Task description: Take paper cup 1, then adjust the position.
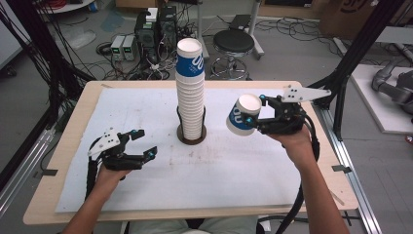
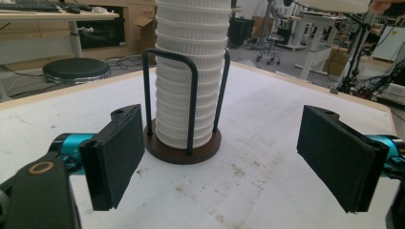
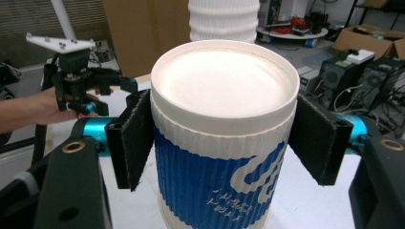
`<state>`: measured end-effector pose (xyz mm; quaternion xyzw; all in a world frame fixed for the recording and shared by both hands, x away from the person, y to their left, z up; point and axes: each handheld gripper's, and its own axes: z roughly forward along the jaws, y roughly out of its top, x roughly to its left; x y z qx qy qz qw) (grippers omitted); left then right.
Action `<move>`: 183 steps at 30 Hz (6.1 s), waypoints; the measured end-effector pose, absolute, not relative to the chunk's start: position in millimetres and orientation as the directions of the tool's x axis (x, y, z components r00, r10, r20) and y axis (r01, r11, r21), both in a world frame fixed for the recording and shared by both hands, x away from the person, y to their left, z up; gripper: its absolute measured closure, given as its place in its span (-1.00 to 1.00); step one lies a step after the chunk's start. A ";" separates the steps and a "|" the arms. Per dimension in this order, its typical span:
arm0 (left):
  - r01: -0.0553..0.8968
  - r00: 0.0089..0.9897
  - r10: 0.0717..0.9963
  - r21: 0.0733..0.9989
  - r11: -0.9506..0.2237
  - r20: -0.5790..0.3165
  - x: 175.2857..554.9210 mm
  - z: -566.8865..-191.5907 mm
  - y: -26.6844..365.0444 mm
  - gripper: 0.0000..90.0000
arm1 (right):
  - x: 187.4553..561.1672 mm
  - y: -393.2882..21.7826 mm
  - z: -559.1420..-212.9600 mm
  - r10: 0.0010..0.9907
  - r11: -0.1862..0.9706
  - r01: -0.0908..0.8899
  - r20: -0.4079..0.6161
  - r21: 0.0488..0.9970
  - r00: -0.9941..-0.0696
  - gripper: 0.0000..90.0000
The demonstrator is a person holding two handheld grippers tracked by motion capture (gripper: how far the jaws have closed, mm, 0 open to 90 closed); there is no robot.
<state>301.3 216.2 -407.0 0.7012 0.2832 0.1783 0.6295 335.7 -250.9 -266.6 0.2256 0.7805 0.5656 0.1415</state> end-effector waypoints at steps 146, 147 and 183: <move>0.030 0.990 0.129 0.783 -0.621 0.064 318.9 -347.0 95.3 -0.35 | 319.0 -189.2 -315.7 0.185 0.511 0.077 -0.021 0.856 -0.983 -0.57; 0.030 0.990 0.129 0.783 -0.621 0.064 318.9 -347.0 95.3 -0.35 | 319.4 -189.5 -315.4 0.187 0.515 0.078 -0.023 0.853 -0.982 -0.57; -0.016 0.997 0.043 0.693 -0.721 0.067 316.7 -346.7 76.1 -0.40 | 323.3 -150.2 -329.7 0.026 0.683 -0.011 -0.039 0.730 -0.999 -0.31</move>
